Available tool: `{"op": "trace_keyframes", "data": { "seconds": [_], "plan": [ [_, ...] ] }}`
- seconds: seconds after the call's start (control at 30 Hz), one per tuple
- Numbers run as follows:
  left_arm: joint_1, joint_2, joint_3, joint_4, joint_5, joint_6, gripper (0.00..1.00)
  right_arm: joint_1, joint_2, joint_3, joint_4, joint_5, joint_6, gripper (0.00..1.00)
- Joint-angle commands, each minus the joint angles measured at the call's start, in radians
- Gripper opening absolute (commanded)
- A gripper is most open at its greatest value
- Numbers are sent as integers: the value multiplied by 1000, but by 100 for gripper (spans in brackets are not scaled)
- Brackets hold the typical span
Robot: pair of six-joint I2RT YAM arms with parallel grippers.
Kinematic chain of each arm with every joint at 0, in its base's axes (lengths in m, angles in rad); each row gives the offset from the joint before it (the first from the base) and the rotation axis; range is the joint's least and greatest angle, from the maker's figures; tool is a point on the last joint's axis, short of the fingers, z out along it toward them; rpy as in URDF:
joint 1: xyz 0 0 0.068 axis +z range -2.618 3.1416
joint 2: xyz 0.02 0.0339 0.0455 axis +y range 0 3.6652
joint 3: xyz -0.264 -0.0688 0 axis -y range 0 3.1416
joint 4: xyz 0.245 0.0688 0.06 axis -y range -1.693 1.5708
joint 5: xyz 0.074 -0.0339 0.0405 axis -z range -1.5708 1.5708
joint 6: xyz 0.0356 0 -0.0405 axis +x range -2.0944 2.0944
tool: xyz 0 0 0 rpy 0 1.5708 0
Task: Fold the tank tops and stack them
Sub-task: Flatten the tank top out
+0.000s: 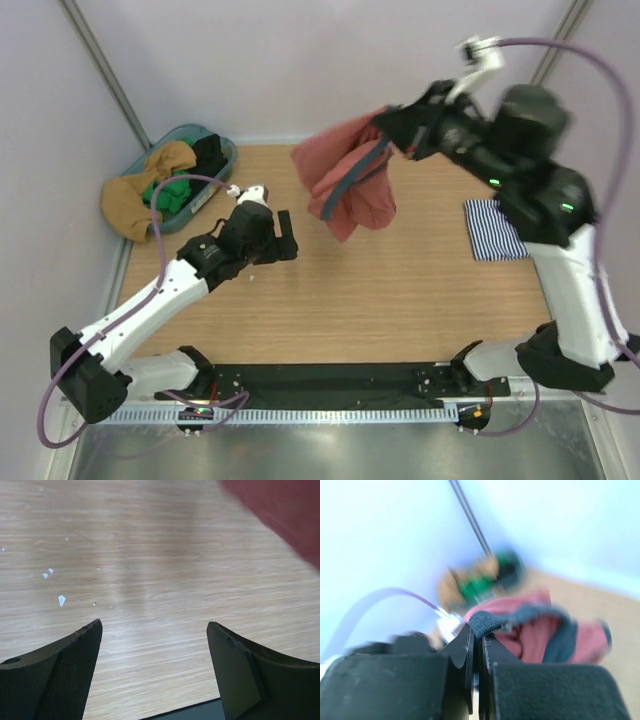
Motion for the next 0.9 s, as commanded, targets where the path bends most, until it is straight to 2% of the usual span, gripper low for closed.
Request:
{"op": "trace_keyframes", "data": {
  "seconds": [0.0, 0.07, 0.2, 0.33, 0.47, 0.67, 0.87],
  "plan": [
    [9, -83, 68, -38, -22, 10, 86, 6, -31, 243, -196, -50, -20, 1],
    [8, -113, 77, -53, -23, 3, 86, 6, -33, 269, -215, -45, -27, 1],
    [8, -166, 76, -64, -26, -11, 87, 7, -70, 182, -200, -60, -35, 1],
    [8, -175, 76, -44, 4, 10, 93, 7, -67, 141, -190, -91, -38, 1],
    [8, -123, 71, 2, 58, 30, 100, 7, -18, 167, -207, -152, -32, 1],
    [8, -39, 4, 151, 147, 3, 100, 7, 63, 190, -197, -278, -14, 1],
    [9, -118, -44, 206, 122, 13, 100, 6, 86, 256, -203, -332, -9, 1]
  ]
}}
